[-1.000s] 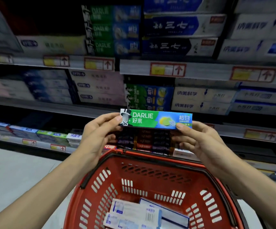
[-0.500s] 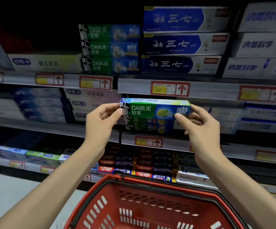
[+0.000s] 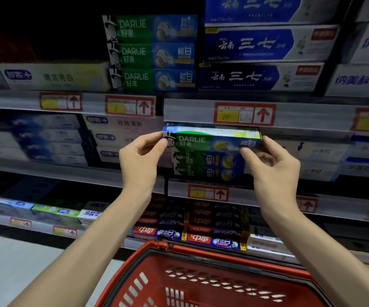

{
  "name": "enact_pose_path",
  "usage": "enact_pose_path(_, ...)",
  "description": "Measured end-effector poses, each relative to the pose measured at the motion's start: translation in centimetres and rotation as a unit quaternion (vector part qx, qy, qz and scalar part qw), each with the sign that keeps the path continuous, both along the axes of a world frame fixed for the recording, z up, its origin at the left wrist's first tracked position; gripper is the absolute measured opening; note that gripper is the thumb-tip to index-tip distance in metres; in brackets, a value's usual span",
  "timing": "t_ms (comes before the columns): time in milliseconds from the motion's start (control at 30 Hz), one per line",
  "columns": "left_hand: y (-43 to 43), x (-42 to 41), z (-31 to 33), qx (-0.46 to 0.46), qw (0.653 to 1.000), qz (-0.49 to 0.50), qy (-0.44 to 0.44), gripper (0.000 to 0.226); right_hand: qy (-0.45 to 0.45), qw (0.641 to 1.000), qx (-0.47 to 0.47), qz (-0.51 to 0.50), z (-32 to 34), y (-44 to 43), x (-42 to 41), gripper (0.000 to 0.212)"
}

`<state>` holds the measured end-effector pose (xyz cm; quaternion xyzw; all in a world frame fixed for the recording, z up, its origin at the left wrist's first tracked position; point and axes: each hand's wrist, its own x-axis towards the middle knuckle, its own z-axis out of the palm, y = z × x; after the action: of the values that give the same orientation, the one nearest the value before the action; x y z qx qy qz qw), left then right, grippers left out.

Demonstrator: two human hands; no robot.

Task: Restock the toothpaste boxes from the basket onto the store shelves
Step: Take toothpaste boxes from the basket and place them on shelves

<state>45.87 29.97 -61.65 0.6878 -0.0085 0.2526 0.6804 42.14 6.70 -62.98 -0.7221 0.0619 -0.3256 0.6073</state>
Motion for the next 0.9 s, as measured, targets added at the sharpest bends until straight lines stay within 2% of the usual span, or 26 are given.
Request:
enact_pose_path(67, 0.0, 0.6, 0.3, 0.004, 1.000, 0.004, 0.000, 0.018, 0.006, 1.000, -0.008, 0.005, 0.4, 0.2, 0.5, 0.043)
enact_pose_path(200, -0.5, 1.7, 1.0, 0.000, 1.000, 0.028, 0.004, 0.016, -0.017, 1.000, -0.005, -0.011, 1.8, 0.6, 1.2, 0.013)
enact_pose_path(300, -0.8, 2.7, 1.6, -0.006, 0.999, 0.037, 0.010, 0.011, -0.003, 0.999, 0.001, -0.045, 2.6, 0.8, 2.1, 0.003)
enact_pose_path(500, -1.3, 3.3, 0.8, 0.018, 0.999, 0.027, 0.032, 0.019, 0.064, 0.995, 0.002, -0.073, 2.2, 0.2, 3.1, 0.011)
enact_pose_path(900, -0.9, 3.0, 0.5, 0.053, 0.997, 0.039, 0.035, 0.024, 0.068, 0.995, 0.007, -0.068, 2.3, 0.5, 2.7, 0.011)
